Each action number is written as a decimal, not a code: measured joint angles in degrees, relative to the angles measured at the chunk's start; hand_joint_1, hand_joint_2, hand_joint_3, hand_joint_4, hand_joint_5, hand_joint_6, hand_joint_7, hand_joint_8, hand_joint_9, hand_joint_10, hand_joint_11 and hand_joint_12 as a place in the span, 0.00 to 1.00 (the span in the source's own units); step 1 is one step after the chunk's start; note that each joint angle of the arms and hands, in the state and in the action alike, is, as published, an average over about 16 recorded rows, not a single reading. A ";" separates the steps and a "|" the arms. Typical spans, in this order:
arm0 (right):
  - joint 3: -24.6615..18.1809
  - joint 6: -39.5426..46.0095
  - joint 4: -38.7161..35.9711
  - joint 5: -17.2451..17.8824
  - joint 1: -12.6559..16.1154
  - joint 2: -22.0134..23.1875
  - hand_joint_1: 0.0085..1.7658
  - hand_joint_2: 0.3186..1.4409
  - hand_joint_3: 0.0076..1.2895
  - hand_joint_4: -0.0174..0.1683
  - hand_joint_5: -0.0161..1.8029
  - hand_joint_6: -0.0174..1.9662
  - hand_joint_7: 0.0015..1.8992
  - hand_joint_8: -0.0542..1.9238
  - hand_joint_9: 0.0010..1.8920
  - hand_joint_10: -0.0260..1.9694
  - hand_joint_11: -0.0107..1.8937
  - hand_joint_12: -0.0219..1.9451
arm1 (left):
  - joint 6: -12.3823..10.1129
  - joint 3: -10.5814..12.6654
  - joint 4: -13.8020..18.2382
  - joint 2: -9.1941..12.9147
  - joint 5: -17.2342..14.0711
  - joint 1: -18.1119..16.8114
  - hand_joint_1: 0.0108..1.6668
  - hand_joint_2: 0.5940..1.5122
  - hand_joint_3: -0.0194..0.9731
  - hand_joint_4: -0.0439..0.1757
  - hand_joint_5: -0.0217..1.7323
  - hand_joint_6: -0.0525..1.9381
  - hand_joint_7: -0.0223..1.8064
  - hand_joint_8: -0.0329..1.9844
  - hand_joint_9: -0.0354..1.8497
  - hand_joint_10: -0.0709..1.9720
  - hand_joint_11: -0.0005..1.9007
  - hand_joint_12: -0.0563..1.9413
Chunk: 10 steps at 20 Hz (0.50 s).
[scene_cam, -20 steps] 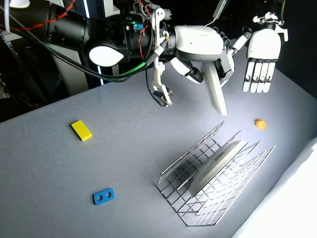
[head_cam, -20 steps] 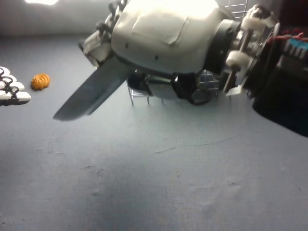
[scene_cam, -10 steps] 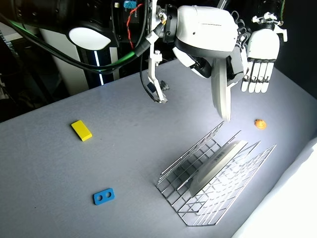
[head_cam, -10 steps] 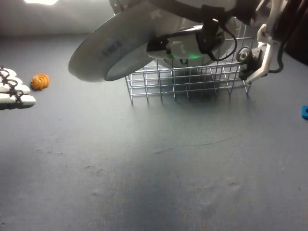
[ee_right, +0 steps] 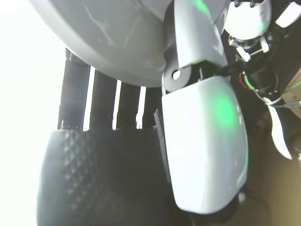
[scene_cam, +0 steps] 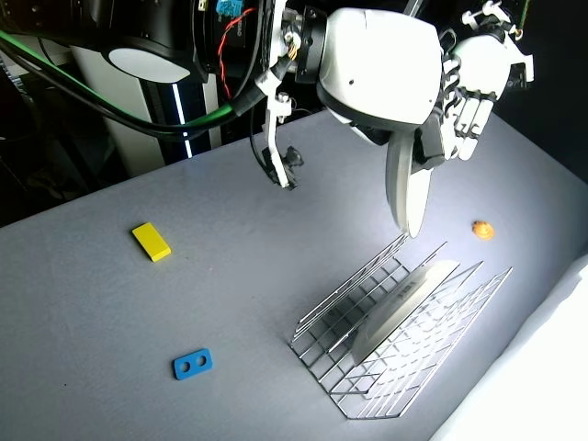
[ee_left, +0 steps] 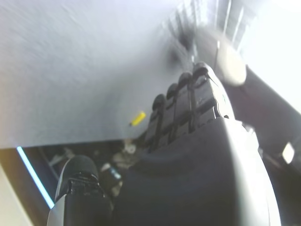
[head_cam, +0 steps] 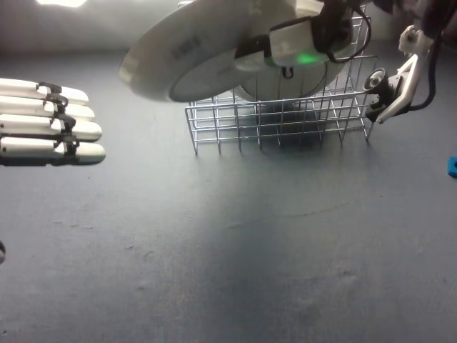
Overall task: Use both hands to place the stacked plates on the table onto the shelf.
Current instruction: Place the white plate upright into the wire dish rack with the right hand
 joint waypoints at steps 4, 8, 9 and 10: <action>1.41 0.35 3.42 0.08 0.08 0.11 0.76 0.60 0.01 0.08 0.47 0.55 0.53 0.51 0.54 0.51 0.49 0.56 | 0.00 -0.22 4.04 0.17 -4.16 -3.55 0.00 0.56 0.03 0.21 0.02 0.03 0.02 0.02 0.03 0.04 0.01 0.03; 3.06 0.74 6.76 0.14 0.03 -0.05 0.76 0.60 0.01 0.07 0.47 0.56 0.53 0.52 0.54 0.52 0.49 0.56 | -0.01 -1.04 7.51 0.60 -7.34 -6.62 0.00 0.56 0.03 0.21 0.02 0.03 0.02 0.02 0.03 0.04 0.01 0.03; 3.43 0.83 7.55 0.14 0.00 -0.12 0.76 0.60 0.01 0.07 0.46 0.56 0.53 0.53 0.54 0.52 0.49 0.56 | -0.01 -1.29 8.29 0.73 -8.06 -7.35 0.00 0.56 0.03 0.21 0.02 0.03 0.02 0.02 0.03 0.04 0.01 0.03; 3.80 0.92 8.32 0.13 -0.03 -0.20 0.76 0.60 0.01 0.06 0.46 0.56 0.53 0.53 0.54 0.52 0.49 0.56 | -0.02 -1.55 9.05 0.86 -8.76 -8.12 0.00 0.56 0.03 0.21 0.02 0.03 0.02 0.02 0.03 0.04 0.01 0.03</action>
